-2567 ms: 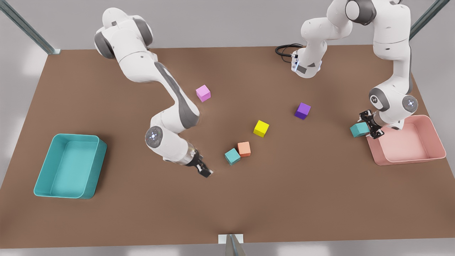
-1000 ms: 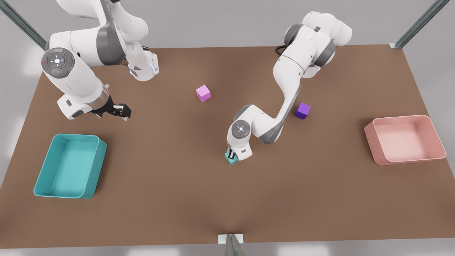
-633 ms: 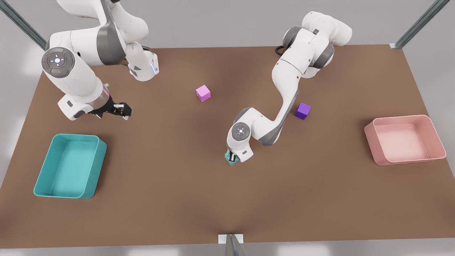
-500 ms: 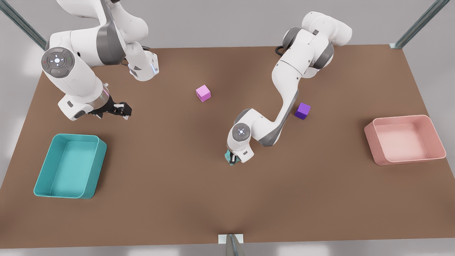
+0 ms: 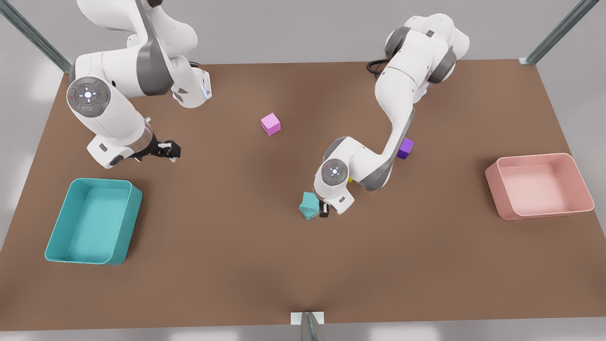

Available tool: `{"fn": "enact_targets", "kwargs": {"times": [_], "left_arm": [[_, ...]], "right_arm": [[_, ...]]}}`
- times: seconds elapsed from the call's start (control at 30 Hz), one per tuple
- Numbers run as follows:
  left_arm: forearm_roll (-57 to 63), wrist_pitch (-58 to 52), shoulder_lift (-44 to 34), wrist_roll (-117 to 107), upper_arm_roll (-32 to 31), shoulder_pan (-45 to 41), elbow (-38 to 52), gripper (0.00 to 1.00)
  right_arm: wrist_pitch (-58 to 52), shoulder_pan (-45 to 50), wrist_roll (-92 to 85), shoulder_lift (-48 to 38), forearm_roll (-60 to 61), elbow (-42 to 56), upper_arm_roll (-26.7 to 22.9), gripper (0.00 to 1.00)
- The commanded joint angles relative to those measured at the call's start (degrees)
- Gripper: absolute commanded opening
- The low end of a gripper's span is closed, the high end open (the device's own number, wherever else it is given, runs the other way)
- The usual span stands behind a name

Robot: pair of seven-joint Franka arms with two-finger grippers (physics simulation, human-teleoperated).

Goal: Stack the two blue cubes on top of each other

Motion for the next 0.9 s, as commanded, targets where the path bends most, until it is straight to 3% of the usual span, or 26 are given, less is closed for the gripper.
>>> {"fn": "enact_targets", "kwargs": {"times": [0.0,0.03,0.1,0.17,0.2,0.23,0.27,0.33,0.37,0.87], "left_arm": [[-3.0,-19.5,-2.4,6.6,-0.5,2.1,3.3,1.0],[-0.9,-27.7,-2.8,22.3,-0.6,2.3,7.2,1.0],[0.9,-38.5,-10.6,65.9,-0.3,15.7,7.5,1.0],[8.3,-40.3,-14.5,93.8,-0.5,22.0,7.0,1.0],[8.6,-37.7,-19.1,109.2,-0.5,25.4,1.2,1.0],[7.8,-26.4,-32.7,134.6,-4.0,29.0,-21.4,1.0],[5.4,-25.8,-34.2,138.5,-4.0,27.1,-23.7,1.0],[2.0,-31.6,-34.2,137.7,-2.0,27.2,-14.7,1.0],[0.7,-32.2,-34.2,129.9,-2.2,27.1,-14.2,1.0],[-1.7,-34.8,-32.4,128.3,-1.9,26.9,-14.3,1.0]], "right_arm": [[0.0,0.0,-1.6,0.1,0.1,0.1,0.0,1.0],[-0.1,0.0,-1.6,0.1,0.1,0.0,0.0,1.0],[-0.1,0.0,-1.6,0.1,0.7,0.1,0.0,1.0],[-0.1,-0.2,-1.8,-0.1,0.7,0.5,-0.1,1.0],[-0.1,-0.2,-1.8,-0.2,0.6,0.5,-0.1,1.0],[-0.1,-0.2,-1.8,-0.2,0.6,0.6,-0.1,1.0],[-0.1,-0.2,-1.8,-0.2,0.6,0.5,-0.2,1.0],[-0.1,-0.1,-1.8,-0.2,0.6,0.5,-0.2,1.0],[-0.1,-0.1,-1.8,-0.2,0.6,0.5,-0.1,1.0],[-0.2,-0.1,-4.1,0.2,0.7,0.2,-0.1,1.0]]}}
